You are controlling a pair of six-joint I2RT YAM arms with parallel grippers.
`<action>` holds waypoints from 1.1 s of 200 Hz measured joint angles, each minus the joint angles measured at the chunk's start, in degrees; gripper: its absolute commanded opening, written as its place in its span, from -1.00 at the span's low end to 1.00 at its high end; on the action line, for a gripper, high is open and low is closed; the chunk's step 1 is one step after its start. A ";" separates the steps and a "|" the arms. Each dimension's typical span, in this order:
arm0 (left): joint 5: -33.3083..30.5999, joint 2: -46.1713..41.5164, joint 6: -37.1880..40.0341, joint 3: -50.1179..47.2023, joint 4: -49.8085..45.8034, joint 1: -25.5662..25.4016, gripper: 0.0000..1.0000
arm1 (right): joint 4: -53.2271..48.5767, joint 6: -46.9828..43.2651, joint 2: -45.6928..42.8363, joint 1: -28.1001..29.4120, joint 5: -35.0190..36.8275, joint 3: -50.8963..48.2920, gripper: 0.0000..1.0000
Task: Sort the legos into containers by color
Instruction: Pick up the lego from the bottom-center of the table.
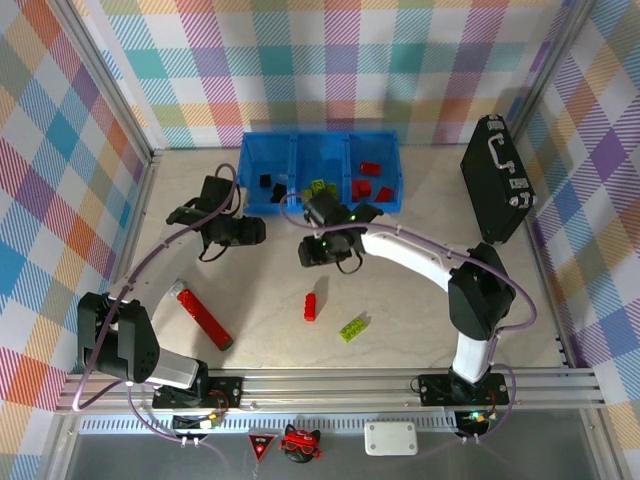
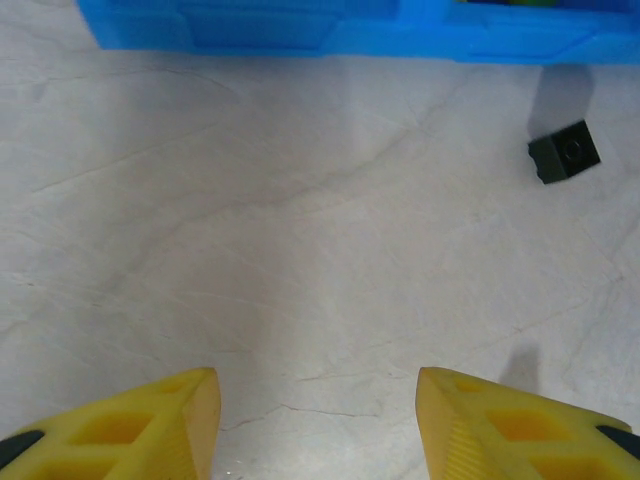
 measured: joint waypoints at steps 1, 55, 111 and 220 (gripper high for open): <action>0.02 0.00 0.00 0.00 0.00 0.07 0.09 | -0.02 0.28 -0.07 0.28 0.09 -0.20 -0.07; 0.63 -0.04 -0.22 0.00 1.07 3.13 0.09 | -1.38 10.75 1.38 9.99 3.78 -3.30 -0.08; 0.79 -0.44 -0.46 0.00 1.14 3.65 0.09 | -4.87 16.98 6.01 12.76 7.17 -3.30 -0.08; 1.68 -0.87 -0.66 0.00 1.11 3.65 0.09 | -5.38 19.52 9.66 13.00 7.87 -2.62 -0.19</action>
